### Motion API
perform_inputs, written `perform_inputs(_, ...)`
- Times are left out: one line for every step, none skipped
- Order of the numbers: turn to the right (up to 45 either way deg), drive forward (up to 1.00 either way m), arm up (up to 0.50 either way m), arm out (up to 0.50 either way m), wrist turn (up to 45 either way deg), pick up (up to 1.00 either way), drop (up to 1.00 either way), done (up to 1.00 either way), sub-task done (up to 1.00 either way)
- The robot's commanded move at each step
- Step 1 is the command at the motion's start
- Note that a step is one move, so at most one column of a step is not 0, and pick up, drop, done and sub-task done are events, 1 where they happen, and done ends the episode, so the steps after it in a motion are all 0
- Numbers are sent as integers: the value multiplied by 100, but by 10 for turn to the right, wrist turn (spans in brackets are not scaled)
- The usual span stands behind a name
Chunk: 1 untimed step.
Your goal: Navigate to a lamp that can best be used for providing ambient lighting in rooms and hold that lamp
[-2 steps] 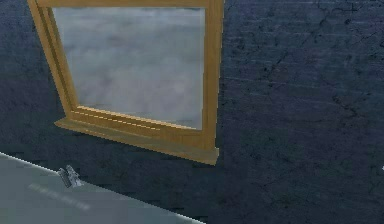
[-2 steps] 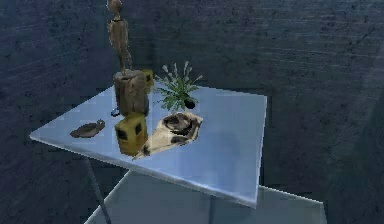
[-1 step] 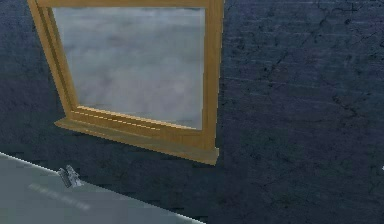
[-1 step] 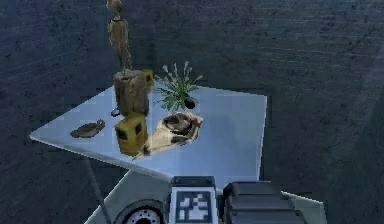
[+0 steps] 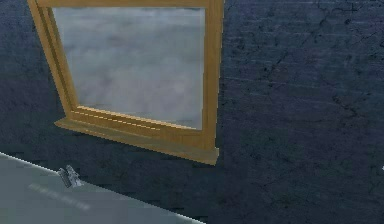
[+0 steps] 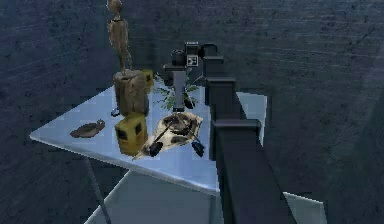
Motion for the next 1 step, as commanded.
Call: perform_inputs(0,0,0,0,450,0,0,0,0)
